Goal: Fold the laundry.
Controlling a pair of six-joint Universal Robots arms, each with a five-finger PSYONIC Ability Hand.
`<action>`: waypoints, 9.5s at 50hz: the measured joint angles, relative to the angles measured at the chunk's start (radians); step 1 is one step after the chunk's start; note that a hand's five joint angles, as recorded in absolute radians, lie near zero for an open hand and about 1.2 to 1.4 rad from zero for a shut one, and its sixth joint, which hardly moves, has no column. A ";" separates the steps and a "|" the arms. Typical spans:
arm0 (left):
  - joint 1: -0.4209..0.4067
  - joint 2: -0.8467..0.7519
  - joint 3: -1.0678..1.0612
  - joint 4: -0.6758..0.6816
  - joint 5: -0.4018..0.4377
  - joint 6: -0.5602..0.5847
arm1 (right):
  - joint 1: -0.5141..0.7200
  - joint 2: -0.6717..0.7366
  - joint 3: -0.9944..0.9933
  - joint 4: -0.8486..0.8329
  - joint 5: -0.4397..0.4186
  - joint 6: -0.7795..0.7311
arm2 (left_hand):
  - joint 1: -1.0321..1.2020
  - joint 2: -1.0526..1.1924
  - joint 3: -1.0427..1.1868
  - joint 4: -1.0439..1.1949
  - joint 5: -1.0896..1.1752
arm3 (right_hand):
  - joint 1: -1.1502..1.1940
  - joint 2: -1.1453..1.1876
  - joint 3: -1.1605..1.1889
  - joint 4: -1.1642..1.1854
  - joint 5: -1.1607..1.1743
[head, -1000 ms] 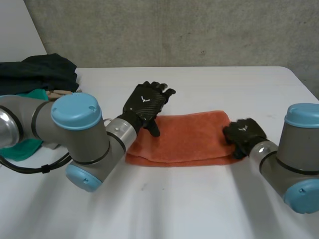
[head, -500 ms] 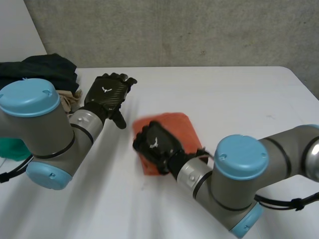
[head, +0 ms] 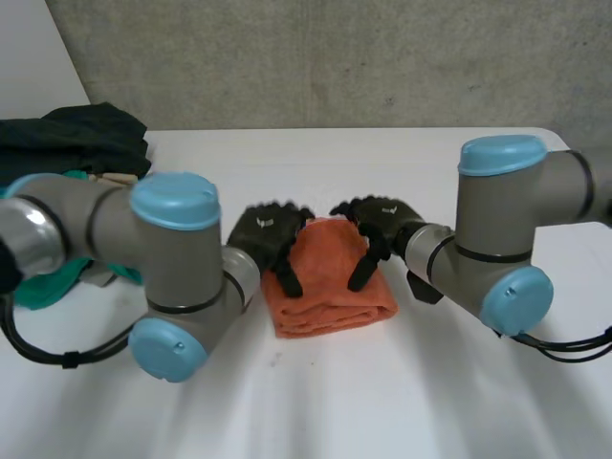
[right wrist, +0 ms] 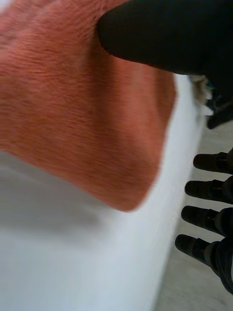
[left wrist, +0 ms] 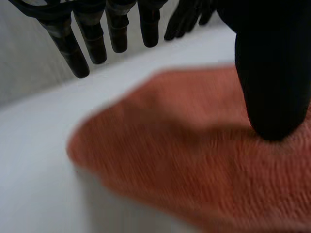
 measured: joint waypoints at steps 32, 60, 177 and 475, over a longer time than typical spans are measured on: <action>0.158 0.254 0.058 -0.014 0.427 0.019 | -0.045 -0.324 0.494 -0.308 0.220 -0.133 | -0.036 -0.023 -0.016 0.000 0.000 | 0.037 0.053 0.044 0.039 0.021; 0.167 0.303 0.053 -0.109 0.858 0.014 | -0.022 -0.049 0.377 -0.400 0.157 0.090 | -0.036 -0.023 -0.016 0.000 0.000 | 0.527 0.808 0.916 0.971 0.871; 0.180 0.323 -0.027 0.303 0.144 0.039 | -0.248 -0.571 0.715 -0.562 0.048 -0.420 | 0.943 0.983 0.969 0.991 0.927 | -0.001 0.000 0.002 0.000 0.000; 0.259 0.500 -0.791 0.241 0.131 0.343 | -0.150 -0.504 0.843 -0.363 0.032 -0.598 | 0.890 0.980 0.968 0.987 0.954 | 0.867 0.956 0.974 0.980 0.941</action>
